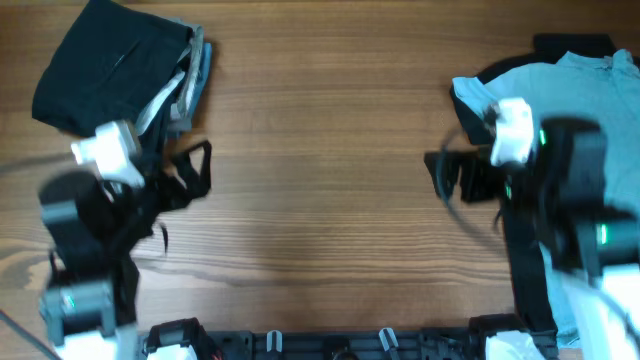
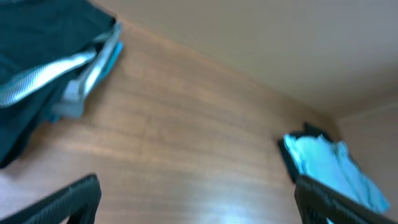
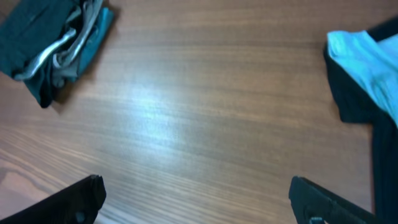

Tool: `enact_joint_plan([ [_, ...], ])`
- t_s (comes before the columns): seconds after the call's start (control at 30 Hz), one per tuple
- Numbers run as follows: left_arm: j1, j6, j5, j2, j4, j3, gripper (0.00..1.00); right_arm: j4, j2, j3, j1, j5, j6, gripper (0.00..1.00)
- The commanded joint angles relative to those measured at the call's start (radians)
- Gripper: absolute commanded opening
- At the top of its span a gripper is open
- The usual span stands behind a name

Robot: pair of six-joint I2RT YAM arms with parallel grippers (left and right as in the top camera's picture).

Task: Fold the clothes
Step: 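Reach the right gripper to the light blue T-shirt and grasp it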

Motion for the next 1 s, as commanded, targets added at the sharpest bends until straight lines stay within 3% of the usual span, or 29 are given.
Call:
enact_joint_plan([
  [0.0, -0.004, 0.092, 0.004, 0.173, -0.116, 0.181, 1.0, 0.011, 0.19, 0.138, -0.004, 0.012, -0.057, 0.99],
  [0.07, -0.004, 0.091, 0.004, 0.249, -0.161, 0.209, 1.0, 0.138, 0.341, 0.152, -0.046, 0.303, 0.083, 1.0],
  [0.13, -0.004, 0.089, 0.005, 0.285, -0.184, 0.209, 1.0, 0.232, 0.473, 0.152, -0.103, 0.401, 0.151, 0.93],
  [0.2, -0.004, 0.079, 0.004, 0.292, -0.21, 0.209, 1.0, 0.333, 0.601, 0.152, -0.159, 0.4, 0.18, 0.81],
  [0.3, -0.004, 0.079, 0.004, 0.292, -0.239, 0.209, 1.0, 0.472, 0.733, 0.152, -0.224, 0.402, 0.191, 0.72],
  [0.4, -0.004, 0.08, 0.004, 0.292, -0.249, 0.209, 1.0, 0.59, 0.824, 0.151, -0.274, 0.396, 0.186, 0.72],
  [0.47, -0.004, 0.08, 0.004, 0.292, -0.25, 0.209, 1.0, 0.652, 0.887, 0.151, -0.289, 0.318, 0.076, 0.71],
  [0.6, -0.004, 0.08, 0.003, 0.292, -0.251, 0.209, 1.0, 0.637, 0.944, 0.15, -0.289, 0.262, -0.075, 0.7],
  [0.83, -0.004, 0.08, -0.014, 0.292, -0.251, 0.209, 1.0, 0.606, 1.013, 0.139, -0.289, 0.242, -0.074, 0.63],
  [0.9, -0.004, 0.08, -0.015, 0.292, -0.251, 0.209, 1.0, 0.586, 1.014, 0.139, -0.289, 0.228, -0.074, 0.49],
  [0.93, -0.004, 0.08, -0.015, 0.292, -0.251, 0.209, 1.0, 0.58, 1.01, 0.139, -0.289, 0.229, -0.073, 0.29],
  [0.97, -0.004, 0.08, -0.015, 0.292, -0.251, 0.209, 1.0, 0.579, 1.009, 0.139, -0.289, 0.229, -0.072, 0.22],
])
